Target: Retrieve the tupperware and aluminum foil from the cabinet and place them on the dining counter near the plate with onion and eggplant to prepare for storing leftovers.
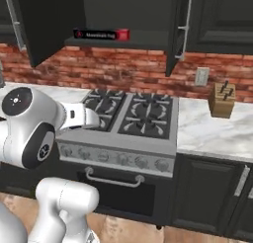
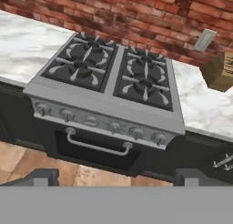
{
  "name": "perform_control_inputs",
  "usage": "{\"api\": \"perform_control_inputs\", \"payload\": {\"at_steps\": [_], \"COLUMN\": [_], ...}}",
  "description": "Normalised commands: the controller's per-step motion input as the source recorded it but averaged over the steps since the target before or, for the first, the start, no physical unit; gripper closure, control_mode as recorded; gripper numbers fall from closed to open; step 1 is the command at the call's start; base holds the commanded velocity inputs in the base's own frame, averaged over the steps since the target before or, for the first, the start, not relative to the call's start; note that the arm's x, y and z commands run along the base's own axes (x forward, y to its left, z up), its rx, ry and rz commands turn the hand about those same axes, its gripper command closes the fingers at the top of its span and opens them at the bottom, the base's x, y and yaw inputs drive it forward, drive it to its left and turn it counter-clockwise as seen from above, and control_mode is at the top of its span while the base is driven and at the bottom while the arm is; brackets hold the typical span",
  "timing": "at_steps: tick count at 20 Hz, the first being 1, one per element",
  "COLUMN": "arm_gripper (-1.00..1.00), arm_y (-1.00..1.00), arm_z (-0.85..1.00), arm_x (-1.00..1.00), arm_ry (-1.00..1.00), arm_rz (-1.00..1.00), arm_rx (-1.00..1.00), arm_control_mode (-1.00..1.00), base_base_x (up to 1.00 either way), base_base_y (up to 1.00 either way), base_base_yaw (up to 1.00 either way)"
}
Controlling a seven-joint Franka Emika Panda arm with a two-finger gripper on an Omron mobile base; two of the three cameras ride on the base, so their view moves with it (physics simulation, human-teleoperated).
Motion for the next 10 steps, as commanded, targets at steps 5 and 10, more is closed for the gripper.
{"api": "perform_control_inputs", "payload": {"at_steps": [5,10], "arm_gripper": [-1.0,-1.0], "arm_y": [0.0,0.0], "arm_z": [0.0,0.0], "arm_x": [0.0,0.0], "arm_ry": [0.0,0.0], "arm_rz": [0.0,0.0], "arm_rx": [0.0,0.0], "arm_control_mode": [1.0,1.0], "base_base_x": [0.76,0.77], "base_base_y": [0.35,-0.09], "base_base_yaw": [-0.16,-0.17]}}
